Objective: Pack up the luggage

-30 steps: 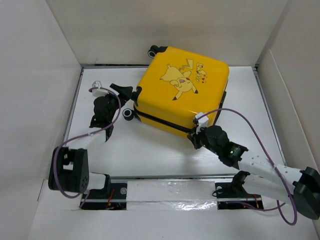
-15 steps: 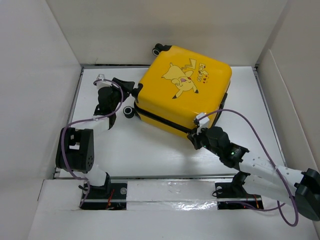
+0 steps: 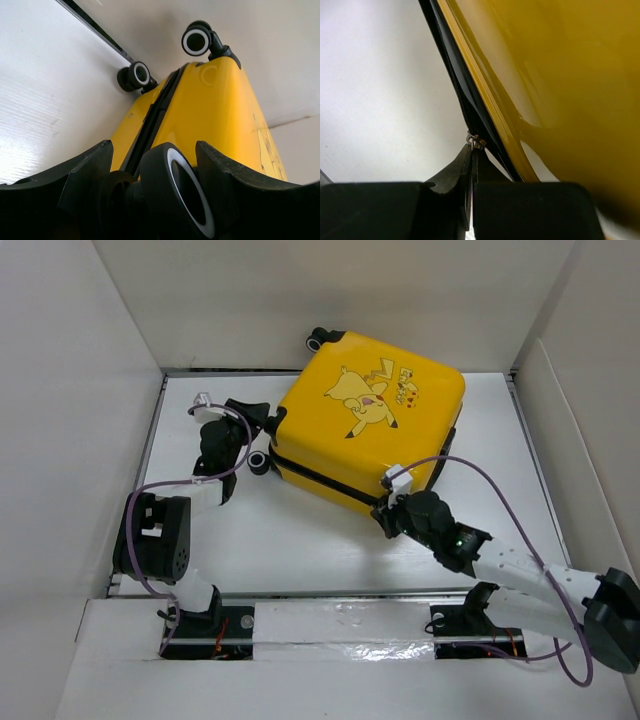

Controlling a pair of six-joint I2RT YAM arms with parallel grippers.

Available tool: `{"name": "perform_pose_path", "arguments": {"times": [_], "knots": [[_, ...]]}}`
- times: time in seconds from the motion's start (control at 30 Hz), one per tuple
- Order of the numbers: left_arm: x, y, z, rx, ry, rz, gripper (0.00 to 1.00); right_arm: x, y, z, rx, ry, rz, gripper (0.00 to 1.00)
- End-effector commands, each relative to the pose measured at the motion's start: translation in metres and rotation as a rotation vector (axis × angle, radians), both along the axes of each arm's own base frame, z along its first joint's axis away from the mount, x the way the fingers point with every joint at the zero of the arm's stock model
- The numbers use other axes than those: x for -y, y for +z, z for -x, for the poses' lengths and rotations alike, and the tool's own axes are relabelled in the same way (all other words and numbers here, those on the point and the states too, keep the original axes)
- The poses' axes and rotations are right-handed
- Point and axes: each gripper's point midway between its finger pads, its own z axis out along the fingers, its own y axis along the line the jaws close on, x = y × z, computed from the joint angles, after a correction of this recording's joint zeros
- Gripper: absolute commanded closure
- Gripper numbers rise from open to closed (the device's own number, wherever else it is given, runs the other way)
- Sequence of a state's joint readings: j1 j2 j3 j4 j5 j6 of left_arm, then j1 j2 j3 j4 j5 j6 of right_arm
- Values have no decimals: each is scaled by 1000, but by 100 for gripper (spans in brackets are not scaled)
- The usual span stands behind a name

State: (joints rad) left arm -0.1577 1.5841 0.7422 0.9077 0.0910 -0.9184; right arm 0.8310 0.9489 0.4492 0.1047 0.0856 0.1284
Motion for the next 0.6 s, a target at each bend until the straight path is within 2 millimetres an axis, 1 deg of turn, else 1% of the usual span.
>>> {"name": "perform_pose_path", "arguments": {"times": [0.0, 0.03, 0.07, 0.1, 0.13, 0.17, 0.2, 0.23, 0.27, 0.3, 0.33, 0.37, 0.4, 0.43, 0.47, 0.5, 0.53, 0.57], "knots": [[26, 58, 21, 206, -68, -36, 100, -64, 88, 0, 166, 159, -201, 100], [29, 58, 25, 219, -73, -37, 100, -80, 79, -3, 148, 180, -181, 100], [28, 48, 31, 202, -74, -38, 100, -98, 98, -4, 168, 207, -203, 100], [27, 50, 36, 213, -75, -36, 100, -121, 102, 10, 173, 271, -202, 100], [24, 48, 38, 213, -64, -45, 100, -142, 88, 13, 151, 304, -174, 100], [23, 39, 44, 194, -67, -52, 100, -162, 111, 15, 184, 325, -205, 100], [23, 37, 50, 199, -74, -51, 100, -192, 117, 21, 195, 363, -206, 100], [23, 42, 51, 212, -73, -48, 100, -196, 117, 29, 199, 382, -203, 100], [23, 34, 57, 198, -82, -51, 100, -214, 99, 29, 176, 401, -168, 100], [23, 36, 61, 207, -86, -49, 100, -234, 122, 28, 209, 425, -200, 100], [22, 37, 65, 213, -87, -50, 100, -246, 121, 30, 206, 448, -189, 100], [21, 30, 70, 200, -88, -54, 100, -263, 101, 30, 183, 464, -158, 100], [20, 35, 75, 217, -87, -52, 100, -280, 118, 35, 193, 520, -202, 100], [19, 36, 78, 224, -87, -52, 100, -289, 116, 36, 187, 543, -206, 100], [17, 29, 84, 212, -84, -62, 100, -297, 113, 42, 177, 569, -210, 100], [9, 37, 90, 231, -66, -74, 100, -302, 112, 48, 180, 582, -211, 100], [4, 35, 94, 229, -54, -81, 100, -303, 112, 50, 188, 594, -221, 100], [-1, 26, 102, 216, -47, -96, 100, -302, 111, 58, 194, 618, -224, 100]]}}
